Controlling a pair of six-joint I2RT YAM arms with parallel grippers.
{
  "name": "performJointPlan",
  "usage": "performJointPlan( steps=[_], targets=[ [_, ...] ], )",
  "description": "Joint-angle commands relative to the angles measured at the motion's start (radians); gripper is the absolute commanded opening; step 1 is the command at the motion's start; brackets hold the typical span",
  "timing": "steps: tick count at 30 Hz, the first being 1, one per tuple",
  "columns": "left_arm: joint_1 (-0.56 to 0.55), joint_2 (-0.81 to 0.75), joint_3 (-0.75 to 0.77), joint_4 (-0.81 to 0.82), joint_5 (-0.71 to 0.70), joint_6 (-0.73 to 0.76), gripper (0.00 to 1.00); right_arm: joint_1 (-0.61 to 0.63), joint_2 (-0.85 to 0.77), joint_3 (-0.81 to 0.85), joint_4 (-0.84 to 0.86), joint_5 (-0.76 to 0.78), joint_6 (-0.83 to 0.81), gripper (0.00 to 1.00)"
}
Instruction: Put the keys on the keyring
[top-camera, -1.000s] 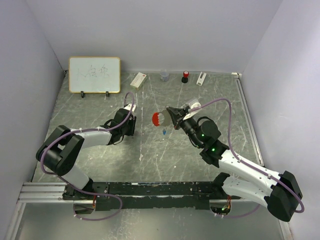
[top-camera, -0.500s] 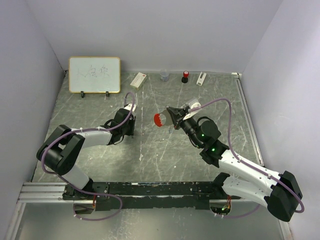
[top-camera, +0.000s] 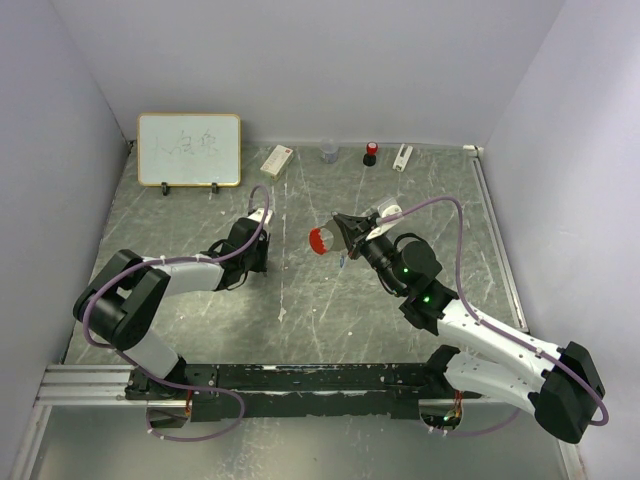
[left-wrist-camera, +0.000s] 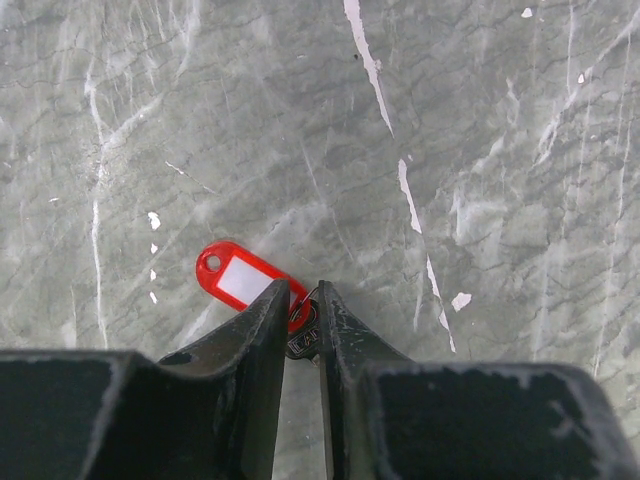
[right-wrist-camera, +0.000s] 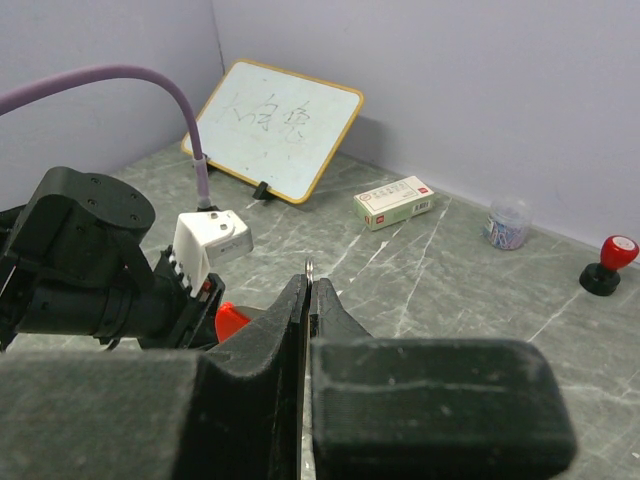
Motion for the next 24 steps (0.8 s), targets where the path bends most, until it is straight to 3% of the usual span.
performJointPlan(
  steps=[1, 4, 6, 7, 14, 24],
  targets=[
    [0.001, 0.000, -0.005, 0.026, -0.005, 0.008, 0.28, 0.003, -0.008, -0.004, 0.027, 0.014, -0.011, 0.00],
    [0.002, -0.005, -0.004, 0.023, -0.005, 0.009, 0.22, 0.003, -0.007, -0.005, 0.028, 0.015, -0.012, 0.00],
    [0.001, -0.009, -0.005, 0.021, -0.005, 0.011, 0.08, 0.003, -0.007, -0.004, 0.028, 0.015, -0.011, 0.00],
    [0.001, -0.012, -0.006, 0.021, -0.005, 0.012, 0.07, 0.002, -0.007, -0.004, 0.028, 0.014, -0.011, 0.00],
    [0.001, -0.130, -0.042, 0.055, 0.049, 0.053, 0.07, 0.002, -0.017, 0.002, 0.010, 0.002, -0.010, 0.00],
    [0.016, -0.355, -0.042, 0.115, 0.329, 0.208, 0.07, 0.002, -0.094, -0.013, -0.070, -0.205, -0.052, 0.00]
  ],
)
